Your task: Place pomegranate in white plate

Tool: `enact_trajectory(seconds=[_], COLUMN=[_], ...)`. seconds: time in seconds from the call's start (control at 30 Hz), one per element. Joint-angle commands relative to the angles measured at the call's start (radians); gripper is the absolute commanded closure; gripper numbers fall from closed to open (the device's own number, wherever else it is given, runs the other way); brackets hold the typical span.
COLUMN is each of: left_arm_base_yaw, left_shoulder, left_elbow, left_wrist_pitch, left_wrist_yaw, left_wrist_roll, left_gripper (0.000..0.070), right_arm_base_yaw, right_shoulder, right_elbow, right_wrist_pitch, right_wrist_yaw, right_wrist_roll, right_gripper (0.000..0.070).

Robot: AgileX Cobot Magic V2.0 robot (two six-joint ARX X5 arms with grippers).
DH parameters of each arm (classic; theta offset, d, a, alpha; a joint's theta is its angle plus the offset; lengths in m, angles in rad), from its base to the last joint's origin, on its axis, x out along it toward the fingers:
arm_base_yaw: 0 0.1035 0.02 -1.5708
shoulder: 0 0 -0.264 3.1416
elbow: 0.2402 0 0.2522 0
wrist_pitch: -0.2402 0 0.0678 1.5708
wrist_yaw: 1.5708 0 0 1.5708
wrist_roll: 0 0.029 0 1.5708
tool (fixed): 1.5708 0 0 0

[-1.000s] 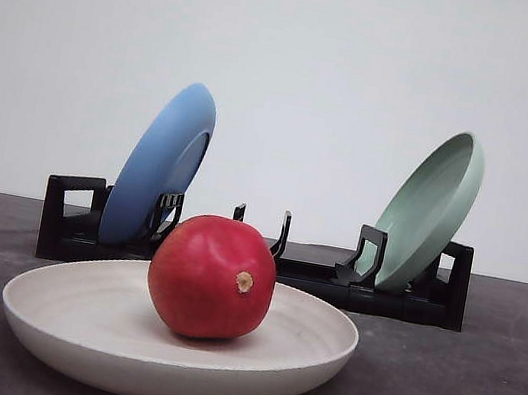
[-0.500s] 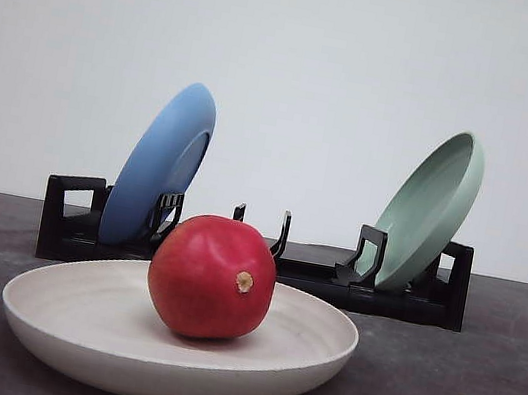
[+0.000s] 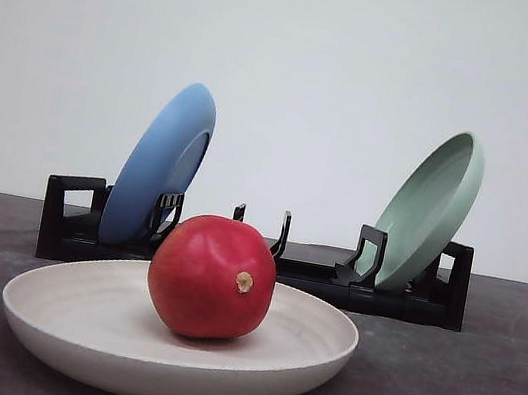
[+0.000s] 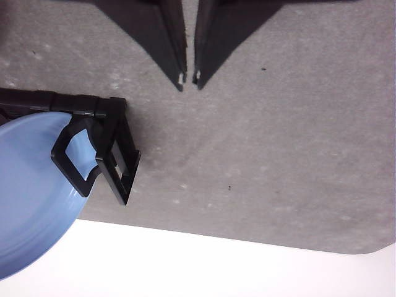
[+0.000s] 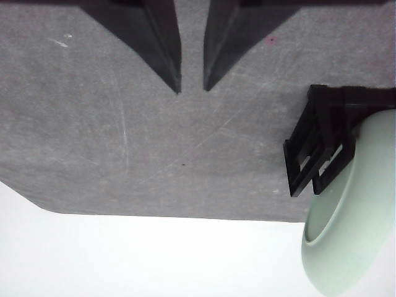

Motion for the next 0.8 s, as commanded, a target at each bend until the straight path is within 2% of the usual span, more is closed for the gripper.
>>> enact_trajectory(seconds=[0.0, 0.77], left_arm_base_yaw=[0.0, 0.0], left_shoulder=[0.0, 0.0], left_elbow=[-0.009, -0.009], left_wrist_pitch=[0.015, 0.015], left_wrist_yaw=[-0.002, -0.002], left_wrist_roll=[0.005, 0.005], left_gripper=[0.07, 0.07], right_arm_base_yaw=[-0.001, -0.001], right_shoulder=[-0.001, -0.001], right_elbow=[-0.004, -0.004], right_wrist_pitch=[0.013, 0.013], right_wrist_yaw=[0.003, 0.003], right_wrist_roll=[0.011, 0.011], right_gripper=[0.0639, 0.0638])
